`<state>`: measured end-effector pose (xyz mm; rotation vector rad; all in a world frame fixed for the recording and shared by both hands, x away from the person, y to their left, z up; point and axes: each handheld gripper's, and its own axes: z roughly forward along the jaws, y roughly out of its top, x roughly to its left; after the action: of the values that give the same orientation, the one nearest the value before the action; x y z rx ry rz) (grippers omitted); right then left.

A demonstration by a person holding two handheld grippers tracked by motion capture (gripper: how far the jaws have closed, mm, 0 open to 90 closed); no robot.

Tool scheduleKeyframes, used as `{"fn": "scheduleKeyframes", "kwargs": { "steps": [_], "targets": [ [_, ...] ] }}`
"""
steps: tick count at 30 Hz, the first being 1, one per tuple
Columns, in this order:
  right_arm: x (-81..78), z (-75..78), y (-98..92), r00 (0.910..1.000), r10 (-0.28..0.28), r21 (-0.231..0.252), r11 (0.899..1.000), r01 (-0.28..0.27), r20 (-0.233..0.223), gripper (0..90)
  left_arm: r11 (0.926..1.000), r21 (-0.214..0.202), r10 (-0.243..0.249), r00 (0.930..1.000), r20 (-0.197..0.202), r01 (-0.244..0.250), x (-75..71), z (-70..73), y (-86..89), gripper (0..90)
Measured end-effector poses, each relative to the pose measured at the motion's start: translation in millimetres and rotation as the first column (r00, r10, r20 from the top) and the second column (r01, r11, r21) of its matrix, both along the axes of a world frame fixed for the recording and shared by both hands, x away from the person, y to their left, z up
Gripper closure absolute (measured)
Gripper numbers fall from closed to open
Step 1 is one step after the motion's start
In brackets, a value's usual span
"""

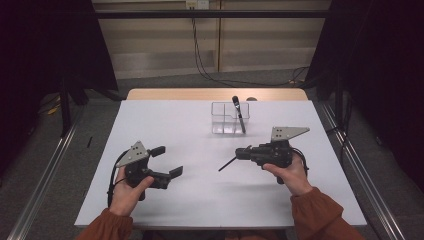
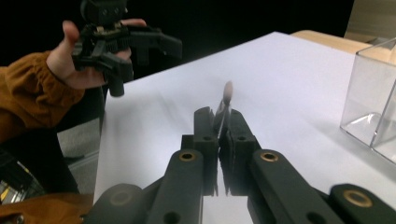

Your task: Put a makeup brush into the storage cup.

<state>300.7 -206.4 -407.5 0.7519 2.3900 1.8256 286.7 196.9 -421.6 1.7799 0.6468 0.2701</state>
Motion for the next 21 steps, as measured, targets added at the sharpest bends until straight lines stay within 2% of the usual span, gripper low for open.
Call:
{"fn": "scheduleKeyframes", "kwargs": {
  "steps": [1,3,4,6,10,11,12,14,16,19,21],
  "targets": [
    [0.2,0.5,-0.3,1.0,0.002,-0.008,1.0,-0.002,-0.004,86.3,0.9999,-0.01,0.005,1.0,0.003,-0.005,-1.2,0.6,2.4,2.3],
    [0.9,1.6,-1.0,1.0,0.001,-0.018,1.0,-0.001,-0.004,86.3,0.9994,-0.002,0.033,0.9994,0.005,-0.033,-4.7,1.8,6.1,2.3],
    [1.6,2.2,-1.7,1.0,-0.002,-0.023,1.0,0.002,-0.005,86.3,0.9992,0.011,0.037,0.9993,0.008,-0.037,-6.3,2.4,8.4,2.2],
    [3.1,3.4,-2.9,0.9999,-0.012,-0.034,0.999,0.011,-0.005,86.3,0.9991,0.009,0.042,0.999,0.014,-0.042,-8.5,2.1,13.7,2.3],
    [4.3,5.7,-5.0,0.9998,-0.014,-0.05,0.999,0.014,-0.013,86.4,0.9957,0.025,0.088,0.9955,0.035,-0.089,-12.9,-0.4,23.4,2.5],
    [4.5,6.3,-5.8,0.9997,-0.013,-0.052,0.999,0.012,-0.02,86.4,0.9955,0.011,0.094,0.9951,0.031,-0.094,-14.1,-1.4,25.5,2.5],
    [4.6,6.7,-6.7,0.9996,-0.017,-0.052,0.999,0.016,-0.021,86.4,0.9955,0.002,0.094,0.9952,0.026,-0.094,-15.1,-2.1,27.5,2.5],
    [5.4,7.6,-8.8,0.9995,-0.025,-0.056,0.998,0.024,-0.02,86.4,0.9937,0.015,0.11,0.9931,0.04,-0.111,-18.3,-2.5,30.3,2.5],
    [6.4,8.1,-11.3,0.999,-0.037,-0.052,0.998,0.036,-0.026,86.4,0.9928,0.003,0.12,0.9921,0.038,-0.12,-22.3,-2.3,32.5,2.6],
    [8.3,8.8,-15.3,0.9981,-0.053,-0.045,0.998,0.051,-0.032,86.4,0.9914,0.03,0.126,0.9902,0.061,-0.128,-28.0,-1.4,35.6,3.4],
    [9.9,10.5,-17.8,0.9975,-0.061,-0.043,0.997,0.06,-0.034,86.4,0.9913,0.017,0.13,0.9902,0.052,-0.131,-29.7,-2.4,39.1,3.4]
  ]
}}
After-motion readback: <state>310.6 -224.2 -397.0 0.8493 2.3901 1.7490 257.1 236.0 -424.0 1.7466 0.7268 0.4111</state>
